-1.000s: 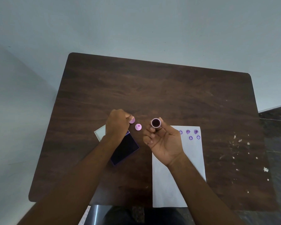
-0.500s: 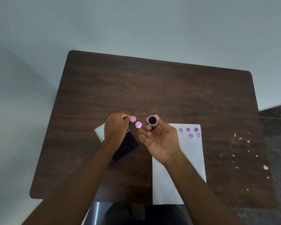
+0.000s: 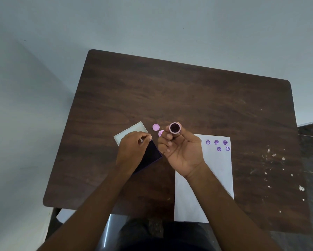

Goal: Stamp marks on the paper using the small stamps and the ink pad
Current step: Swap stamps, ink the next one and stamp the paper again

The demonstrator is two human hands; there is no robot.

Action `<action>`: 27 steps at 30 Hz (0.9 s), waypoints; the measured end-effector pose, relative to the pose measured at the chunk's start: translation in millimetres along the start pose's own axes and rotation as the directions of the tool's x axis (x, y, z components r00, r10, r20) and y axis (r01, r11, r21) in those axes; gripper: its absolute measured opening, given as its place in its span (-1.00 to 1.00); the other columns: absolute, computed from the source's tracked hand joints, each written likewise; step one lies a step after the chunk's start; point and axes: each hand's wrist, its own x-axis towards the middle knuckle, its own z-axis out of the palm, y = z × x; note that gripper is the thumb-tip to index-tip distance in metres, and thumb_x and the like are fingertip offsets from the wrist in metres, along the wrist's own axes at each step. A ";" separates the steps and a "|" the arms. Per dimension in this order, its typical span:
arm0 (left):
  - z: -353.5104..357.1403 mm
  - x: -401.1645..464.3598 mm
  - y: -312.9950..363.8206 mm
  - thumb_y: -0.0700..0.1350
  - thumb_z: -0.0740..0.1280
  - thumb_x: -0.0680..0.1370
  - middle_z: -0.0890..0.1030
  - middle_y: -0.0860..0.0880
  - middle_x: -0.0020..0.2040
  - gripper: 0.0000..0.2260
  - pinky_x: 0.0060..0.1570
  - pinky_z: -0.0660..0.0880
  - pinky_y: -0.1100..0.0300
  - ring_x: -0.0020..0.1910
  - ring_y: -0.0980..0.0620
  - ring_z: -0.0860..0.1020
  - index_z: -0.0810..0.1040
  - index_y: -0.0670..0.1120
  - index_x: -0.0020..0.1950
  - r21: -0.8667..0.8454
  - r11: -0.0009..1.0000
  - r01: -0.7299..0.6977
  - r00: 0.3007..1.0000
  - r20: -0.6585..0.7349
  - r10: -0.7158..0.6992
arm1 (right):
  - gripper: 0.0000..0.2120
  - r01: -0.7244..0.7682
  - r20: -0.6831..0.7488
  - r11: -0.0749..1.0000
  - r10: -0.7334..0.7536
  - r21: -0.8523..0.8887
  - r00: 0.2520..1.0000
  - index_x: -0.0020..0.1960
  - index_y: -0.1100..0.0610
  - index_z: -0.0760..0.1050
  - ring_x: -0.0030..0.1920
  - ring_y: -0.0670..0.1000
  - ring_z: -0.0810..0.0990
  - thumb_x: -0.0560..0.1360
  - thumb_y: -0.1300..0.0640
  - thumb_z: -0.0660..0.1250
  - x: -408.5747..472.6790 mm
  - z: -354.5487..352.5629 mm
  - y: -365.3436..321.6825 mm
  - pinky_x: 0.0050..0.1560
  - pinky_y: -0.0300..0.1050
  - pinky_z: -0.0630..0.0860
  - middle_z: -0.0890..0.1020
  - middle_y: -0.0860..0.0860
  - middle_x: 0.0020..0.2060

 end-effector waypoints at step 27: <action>18.2 -56.6 -60.2 0.29 0.48 0.29 0.53 -0.18 0.32 -0.18 0.33 0.35 -0.10 0.29 -0.19 0.49 0.44 -0.17 0.39 0.145 0.989 -0.029 0.999 0.028 0.025 | -0.69 -0.257 -0.090 -0.366 -0.416 -0.894 0.905 -0.02 0.15 0.61 -0.19 -0.03 0.59 0.49 -0.10 0.37 37.0 -35.8 68.3 -0.06 -0.19 0.50 0.70 0.04 -0.12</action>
